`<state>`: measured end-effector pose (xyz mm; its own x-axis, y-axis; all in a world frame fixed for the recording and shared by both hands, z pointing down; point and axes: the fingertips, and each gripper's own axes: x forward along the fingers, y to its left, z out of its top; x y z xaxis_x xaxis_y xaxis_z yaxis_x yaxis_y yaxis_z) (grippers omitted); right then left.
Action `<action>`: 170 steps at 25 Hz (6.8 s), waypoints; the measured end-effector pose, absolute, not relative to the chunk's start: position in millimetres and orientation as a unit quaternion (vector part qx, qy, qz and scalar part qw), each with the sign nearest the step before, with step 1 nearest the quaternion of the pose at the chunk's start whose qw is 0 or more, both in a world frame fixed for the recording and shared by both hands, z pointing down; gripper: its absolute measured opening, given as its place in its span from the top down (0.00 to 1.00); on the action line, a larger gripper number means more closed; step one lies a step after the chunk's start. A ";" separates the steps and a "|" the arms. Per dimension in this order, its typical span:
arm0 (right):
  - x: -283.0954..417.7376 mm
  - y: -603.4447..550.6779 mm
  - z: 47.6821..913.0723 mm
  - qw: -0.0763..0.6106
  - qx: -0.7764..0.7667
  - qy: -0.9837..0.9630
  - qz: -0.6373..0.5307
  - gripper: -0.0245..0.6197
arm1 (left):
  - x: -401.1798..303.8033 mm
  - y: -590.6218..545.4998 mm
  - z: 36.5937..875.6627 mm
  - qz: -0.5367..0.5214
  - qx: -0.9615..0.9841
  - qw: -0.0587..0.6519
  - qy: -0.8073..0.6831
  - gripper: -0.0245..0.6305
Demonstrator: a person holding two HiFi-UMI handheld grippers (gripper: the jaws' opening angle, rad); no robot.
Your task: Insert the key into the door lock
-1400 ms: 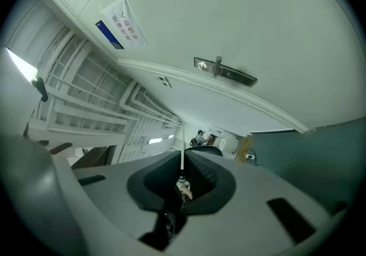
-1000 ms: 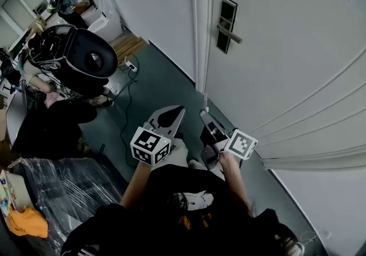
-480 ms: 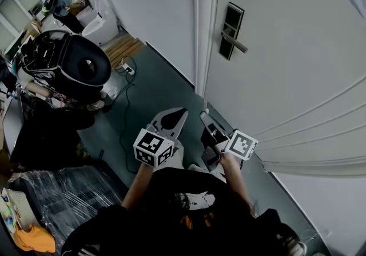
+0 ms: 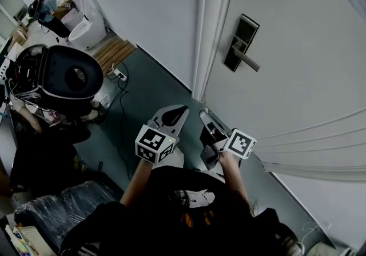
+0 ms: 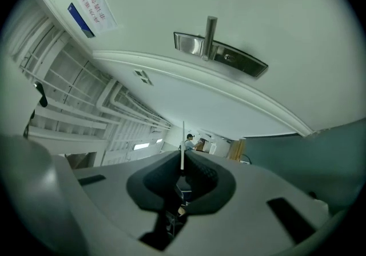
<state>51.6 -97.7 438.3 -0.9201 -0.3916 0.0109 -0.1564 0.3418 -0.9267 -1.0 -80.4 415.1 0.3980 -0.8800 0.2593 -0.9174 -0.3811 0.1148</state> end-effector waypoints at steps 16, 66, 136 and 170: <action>-30.0 -145.3 434.2 0.123 -0.251 0.795 -0.538 0.93 | -88.9 -141.7 406.1 0.056 0.871 0.123 -0.473 0.95; 66.5 -270.9 478.5 0.300 -0.369 0.676 -0.563 0.93 | -9.6 -213.5 410.6 0.054 0.947 0.093 -0.303 0.95; 87.5 -347.3 475.1 0.494 -0.318 0.567 -0.577 0.92 | -49.1 -229.1 428.3 0.073 0.928 0.097 -0.351 0.95; 75.6 -259.7 508.2 0.384 -0.402 0.613 -0.562 0.91 | -34.2 -199.4 463.2 0.092 0.932 0.154 -0.316 0.95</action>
<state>75.6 -259.7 508.2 -0.3823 -0.9238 -0.0190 -0.0620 0.0462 -0.9970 -34.2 -199.4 463.2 0.7829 -0.5606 0.2698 -0.6176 -0.7525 0.2286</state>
